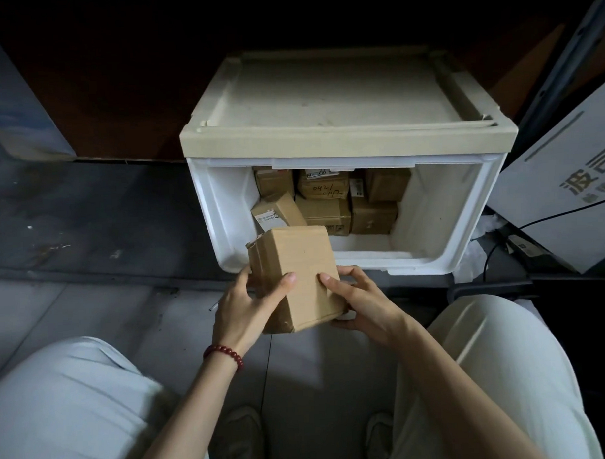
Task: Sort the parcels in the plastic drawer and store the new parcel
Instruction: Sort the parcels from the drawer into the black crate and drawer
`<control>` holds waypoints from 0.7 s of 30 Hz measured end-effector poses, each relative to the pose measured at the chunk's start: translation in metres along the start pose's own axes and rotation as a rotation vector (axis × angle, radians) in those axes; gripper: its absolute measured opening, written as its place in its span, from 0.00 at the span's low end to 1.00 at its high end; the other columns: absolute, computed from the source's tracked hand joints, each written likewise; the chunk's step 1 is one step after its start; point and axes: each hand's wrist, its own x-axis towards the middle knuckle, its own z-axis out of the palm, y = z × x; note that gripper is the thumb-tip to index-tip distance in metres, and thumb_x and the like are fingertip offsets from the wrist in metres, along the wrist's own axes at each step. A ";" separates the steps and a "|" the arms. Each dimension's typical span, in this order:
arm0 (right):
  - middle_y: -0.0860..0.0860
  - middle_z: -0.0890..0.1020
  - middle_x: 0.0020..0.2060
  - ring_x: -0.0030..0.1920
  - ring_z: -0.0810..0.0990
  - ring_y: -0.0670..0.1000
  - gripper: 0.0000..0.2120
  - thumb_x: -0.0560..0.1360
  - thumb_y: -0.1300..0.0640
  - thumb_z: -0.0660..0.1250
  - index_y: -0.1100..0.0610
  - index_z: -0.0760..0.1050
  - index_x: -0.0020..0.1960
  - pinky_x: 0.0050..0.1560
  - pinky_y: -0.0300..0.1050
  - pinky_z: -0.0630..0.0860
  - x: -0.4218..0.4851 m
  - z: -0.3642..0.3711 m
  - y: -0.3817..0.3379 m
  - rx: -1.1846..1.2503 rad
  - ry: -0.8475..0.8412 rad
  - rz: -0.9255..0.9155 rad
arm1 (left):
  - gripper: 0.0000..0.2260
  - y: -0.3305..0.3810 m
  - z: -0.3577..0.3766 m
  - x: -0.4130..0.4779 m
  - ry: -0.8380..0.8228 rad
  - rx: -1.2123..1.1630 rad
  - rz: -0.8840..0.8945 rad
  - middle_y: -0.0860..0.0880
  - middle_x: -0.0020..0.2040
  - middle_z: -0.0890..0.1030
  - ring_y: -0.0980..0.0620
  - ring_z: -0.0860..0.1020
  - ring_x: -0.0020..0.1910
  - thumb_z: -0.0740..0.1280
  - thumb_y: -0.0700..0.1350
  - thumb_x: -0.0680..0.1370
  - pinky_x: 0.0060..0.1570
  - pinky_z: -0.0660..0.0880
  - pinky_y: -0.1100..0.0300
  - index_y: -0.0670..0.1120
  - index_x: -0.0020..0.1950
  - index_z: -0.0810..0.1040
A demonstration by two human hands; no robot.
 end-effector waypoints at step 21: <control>0.56 0.78 0.60 0.60 0.78 0.55 0.32 0.67 0.45 0.74 0.55 0.71 0.67 0.50 0.48 0.80 -0.005 -0.005 -0.003 0.014 -0.139 0.011 | 0.42 0.001 0.008 0.000 -0.063 -0.099 -0.081 0.56 0.58 0.77 0.51 0.76 0.57 0.65 0.77 0.55 0.59 0.74 0.49 0.59 0.65 0.69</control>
